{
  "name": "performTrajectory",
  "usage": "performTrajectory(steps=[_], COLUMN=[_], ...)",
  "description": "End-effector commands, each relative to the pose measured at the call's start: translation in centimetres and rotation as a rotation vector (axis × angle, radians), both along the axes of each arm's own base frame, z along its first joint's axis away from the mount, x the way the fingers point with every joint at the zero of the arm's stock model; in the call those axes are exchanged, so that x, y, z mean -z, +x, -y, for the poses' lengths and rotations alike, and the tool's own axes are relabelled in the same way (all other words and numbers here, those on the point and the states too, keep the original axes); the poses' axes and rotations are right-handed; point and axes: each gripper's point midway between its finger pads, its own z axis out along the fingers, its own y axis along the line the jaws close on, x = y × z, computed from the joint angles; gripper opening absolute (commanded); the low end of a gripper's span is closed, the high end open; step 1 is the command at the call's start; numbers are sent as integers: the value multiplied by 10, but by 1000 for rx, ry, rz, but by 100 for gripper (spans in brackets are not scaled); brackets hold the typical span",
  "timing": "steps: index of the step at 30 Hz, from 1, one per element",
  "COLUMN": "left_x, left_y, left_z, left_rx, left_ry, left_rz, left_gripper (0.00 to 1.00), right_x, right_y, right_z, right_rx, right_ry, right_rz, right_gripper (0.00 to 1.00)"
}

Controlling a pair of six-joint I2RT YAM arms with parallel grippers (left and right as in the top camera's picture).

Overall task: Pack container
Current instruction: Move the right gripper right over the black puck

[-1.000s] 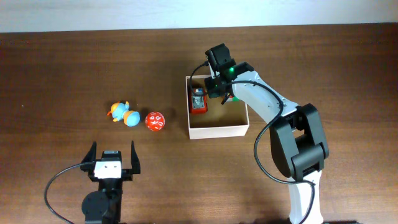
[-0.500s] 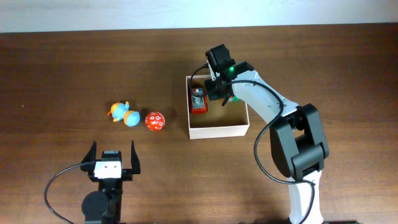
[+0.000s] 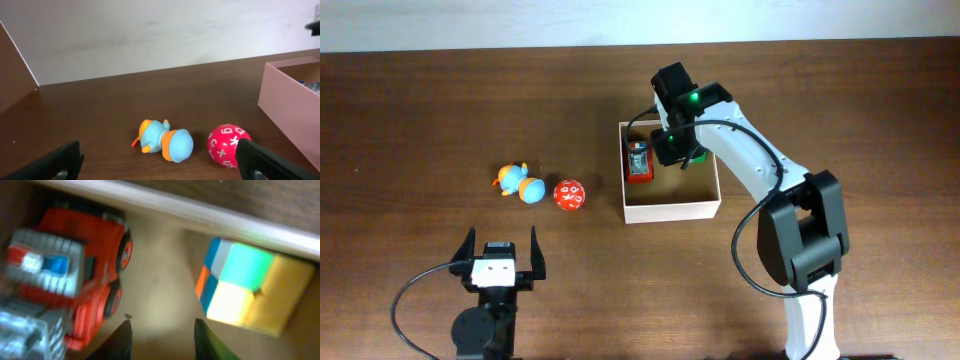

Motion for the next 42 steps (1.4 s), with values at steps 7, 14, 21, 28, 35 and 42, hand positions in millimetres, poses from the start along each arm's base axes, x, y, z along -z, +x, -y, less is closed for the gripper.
performTrajectory(steps=[7, 14, 21, 28, 35, 42], left_x=[1, 1, 1, 1, 1, 1], left_y=[0, 0, 0, 0, 0, 0], left_z=[3, 3, 3, 3, 3, 3], left_rx=[16, 16, 16, 16, 16, 16], left_ry=[12, 12, 12, 12, 12, 12], left_rz=[0, 0, 0, 0, 0, 0], left_gripper=[99, 99, 99, 99, 99, 99], right_x=[-111, -136, -134, -119, -76, -9], right_y=[-7, -23, -40, -59, -83, -95], right_z=[11, 71, 121, 140, 165, 168], right_rx=[88, 338, 481, 511, 610, 519], right_ry=[47, -44, -85, -126, -100, -42], right_rz=[116, 101, 4, -57, -58, -53], right_gripper=[38, 40, 40, 41, 43, 49])
